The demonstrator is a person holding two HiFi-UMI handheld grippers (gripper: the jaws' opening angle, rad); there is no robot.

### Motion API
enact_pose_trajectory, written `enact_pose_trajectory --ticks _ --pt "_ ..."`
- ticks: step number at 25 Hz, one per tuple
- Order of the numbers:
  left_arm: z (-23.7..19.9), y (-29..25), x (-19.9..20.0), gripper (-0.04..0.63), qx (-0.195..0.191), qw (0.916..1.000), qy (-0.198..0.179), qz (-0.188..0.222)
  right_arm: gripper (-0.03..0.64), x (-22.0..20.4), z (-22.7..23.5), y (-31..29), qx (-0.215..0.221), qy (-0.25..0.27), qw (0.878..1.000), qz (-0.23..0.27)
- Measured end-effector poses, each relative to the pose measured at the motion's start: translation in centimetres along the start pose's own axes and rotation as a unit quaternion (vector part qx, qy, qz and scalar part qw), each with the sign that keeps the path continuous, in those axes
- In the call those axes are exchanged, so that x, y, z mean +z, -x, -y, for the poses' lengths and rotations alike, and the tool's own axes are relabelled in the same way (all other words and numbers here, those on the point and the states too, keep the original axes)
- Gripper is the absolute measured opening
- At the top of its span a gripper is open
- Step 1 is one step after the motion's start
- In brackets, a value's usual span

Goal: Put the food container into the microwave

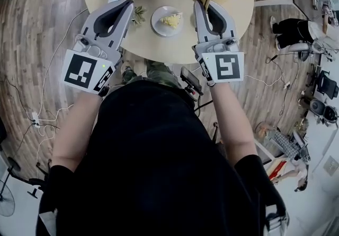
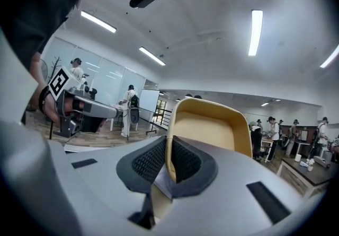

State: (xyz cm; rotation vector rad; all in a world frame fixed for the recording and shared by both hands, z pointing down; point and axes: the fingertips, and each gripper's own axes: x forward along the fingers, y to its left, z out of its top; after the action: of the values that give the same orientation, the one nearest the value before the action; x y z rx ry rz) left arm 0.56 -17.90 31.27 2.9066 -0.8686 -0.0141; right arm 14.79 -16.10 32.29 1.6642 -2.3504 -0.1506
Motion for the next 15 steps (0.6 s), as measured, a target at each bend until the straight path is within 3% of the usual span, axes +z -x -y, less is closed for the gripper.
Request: enact_pose_trajectory --ticks 3,8,15 --pt "-0.5 -0.2 -0.4 0.020 0.008 1.0000 0.005 -0.002 0.040 -0.5 -1.4 -1.3 0.041 0.019 0.999 -0.009" --pt "-1.8 -0.7 -0.7 0.020 0.025 0.9996 0.009 -0.003 0.040 -2.1 -1.7 -3.3 0.068 0.015 0.997 -0.033" --pt "-3.1 -1.4 -1.5 0.020 0.042 0.9989 0.017 -0.006 0.040 -2.8 -3.1 -5.4 0.125 0.028 0.991 -0.027"
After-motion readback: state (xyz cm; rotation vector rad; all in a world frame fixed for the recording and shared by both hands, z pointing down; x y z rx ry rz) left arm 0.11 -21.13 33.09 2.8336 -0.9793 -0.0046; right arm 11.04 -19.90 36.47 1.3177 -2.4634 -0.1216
